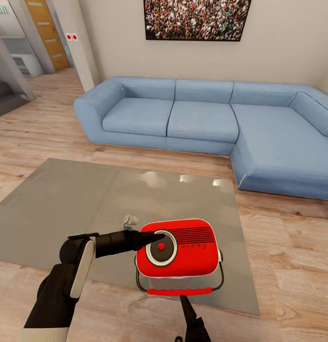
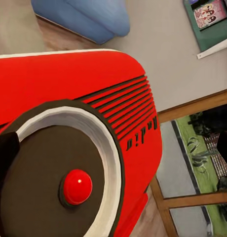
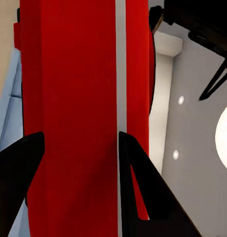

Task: Turn on the radio receiver that's on the table in the living room.

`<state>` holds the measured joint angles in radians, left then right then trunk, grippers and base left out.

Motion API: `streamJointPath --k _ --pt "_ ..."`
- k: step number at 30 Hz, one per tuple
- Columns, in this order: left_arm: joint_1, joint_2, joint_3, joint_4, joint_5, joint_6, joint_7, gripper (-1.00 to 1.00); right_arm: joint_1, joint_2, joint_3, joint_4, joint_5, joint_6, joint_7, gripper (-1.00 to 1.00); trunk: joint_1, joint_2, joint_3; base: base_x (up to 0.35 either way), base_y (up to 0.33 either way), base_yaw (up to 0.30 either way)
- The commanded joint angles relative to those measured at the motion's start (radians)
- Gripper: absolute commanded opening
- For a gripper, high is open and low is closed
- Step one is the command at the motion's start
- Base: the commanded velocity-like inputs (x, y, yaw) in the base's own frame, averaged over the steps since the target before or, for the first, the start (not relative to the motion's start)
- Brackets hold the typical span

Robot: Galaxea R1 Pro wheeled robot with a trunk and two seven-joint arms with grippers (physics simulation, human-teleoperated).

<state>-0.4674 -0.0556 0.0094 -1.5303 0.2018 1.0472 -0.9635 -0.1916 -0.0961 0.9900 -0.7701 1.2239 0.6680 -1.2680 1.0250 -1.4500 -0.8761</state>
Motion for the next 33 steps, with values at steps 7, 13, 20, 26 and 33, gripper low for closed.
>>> streamJointPath --k 7,13,20,26,33 --pt "-0.001 -0.004 0.0 0.002 0.004 0.0 0.0 1.0 0.0 -0.001 0.001 0.0 0.003 -0.001 -0.017 -1.0 0.0 0.0 0.0 0.0 0.0 0.0" --pt "-0.001 -0.004 0.0 0.003 0.004 0.0 0.0 1.0 0.0 0.001 0.002 -0.005 -0.001 -0.013 -0.018 -1.0 0.0 0.0 0.0 0.0 0.0 0.0" --pt "-0.001 0.0 0.0 0.005 0.002 0.0 0.0 1.0 0.0 0.001 0.005 -0.008 -0.034 -0.033 -0.021 -1.0 0.0 0.0 0.0 0.0 0.0 0.0" --pt "-0.001 -0.001 0.0 0.004 0.002 0.0 0.0 1.0 0.0 0.004 0.005 -0.008 -0.038 -0.035 -0.021 -1.0 0.0 0.0 0.0 0.0 0.0 0.0" --pt "0.0 -0.003 0.0 0.007 0.0 0.0 0.0 1.0 0.0 0.003 0.004 -0.008 -0.039 -0.03 -0.022 -1.0 0.0 0.0 0.0 0.0 0.0 0.0"
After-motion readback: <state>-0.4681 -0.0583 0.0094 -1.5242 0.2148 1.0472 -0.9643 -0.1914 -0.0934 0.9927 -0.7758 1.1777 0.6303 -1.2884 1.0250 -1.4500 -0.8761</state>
